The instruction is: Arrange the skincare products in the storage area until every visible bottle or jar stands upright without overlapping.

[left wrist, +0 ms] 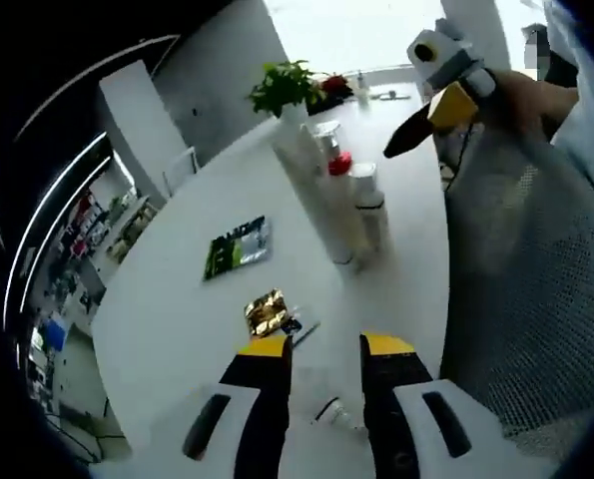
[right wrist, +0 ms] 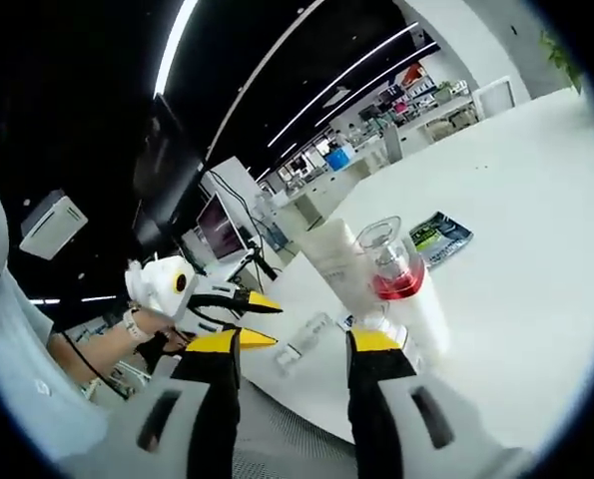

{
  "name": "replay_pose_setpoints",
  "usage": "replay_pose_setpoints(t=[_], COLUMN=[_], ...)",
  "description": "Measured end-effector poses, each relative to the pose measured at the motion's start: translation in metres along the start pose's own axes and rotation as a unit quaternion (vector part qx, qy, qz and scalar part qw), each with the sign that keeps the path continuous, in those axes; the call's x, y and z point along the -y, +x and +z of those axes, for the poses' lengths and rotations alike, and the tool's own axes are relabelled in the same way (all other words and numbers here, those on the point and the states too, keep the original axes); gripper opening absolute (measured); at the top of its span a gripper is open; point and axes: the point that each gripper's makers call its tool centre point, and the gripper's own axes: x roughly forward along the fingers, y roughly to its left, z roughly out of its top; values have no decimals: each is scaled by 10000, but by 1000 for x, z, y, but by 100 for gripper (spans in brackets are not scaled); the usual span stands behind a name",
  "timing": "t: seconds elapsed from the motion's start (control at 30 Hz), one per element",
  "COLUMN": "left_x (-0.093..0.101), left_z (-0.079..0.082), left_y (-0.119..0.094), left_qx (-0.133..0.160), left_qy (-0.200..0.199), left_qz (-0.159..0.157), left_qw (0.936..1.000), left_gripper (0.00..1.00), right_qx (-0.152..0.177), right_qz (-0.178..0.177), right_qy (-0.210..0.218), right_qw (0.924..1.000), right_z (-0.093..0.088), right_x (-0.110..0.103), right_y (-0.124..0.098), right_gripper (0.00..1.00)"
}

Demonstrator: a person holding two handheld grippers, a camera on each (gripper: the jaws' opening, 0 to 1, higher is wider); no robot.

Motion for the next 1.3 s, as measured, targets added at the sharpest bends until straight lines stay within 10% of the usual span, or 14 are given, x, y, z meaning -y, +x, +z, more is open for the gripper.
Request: replay_pose_setpoints(t=[0.3,0.63,0.97,1.3], left_x=[6,1,13,17], left_z=[-48,-89,-77,-73], left_y=[20,41,61,60], left_qx=[-839,-1126,-1081,-1050], left_qy=[-307,-212,-20,-391], left_qz=[-235,-433,-1241,-1032], left_qw=[9957,9925,9864,9883], left_gripper=[38,38,19,18], right_qx=[94,-10,-35,-75], right_qz=[-12,70,63,136], right_qy=[18,-14,84,107], right_qw=[10000,10000,9999,9998], right_z=[6,5,1,-1], right_x=[-2,-5,-4,-6], right_y=[-4,-2,-3,-1], right_gripper=[43,43,43,43])
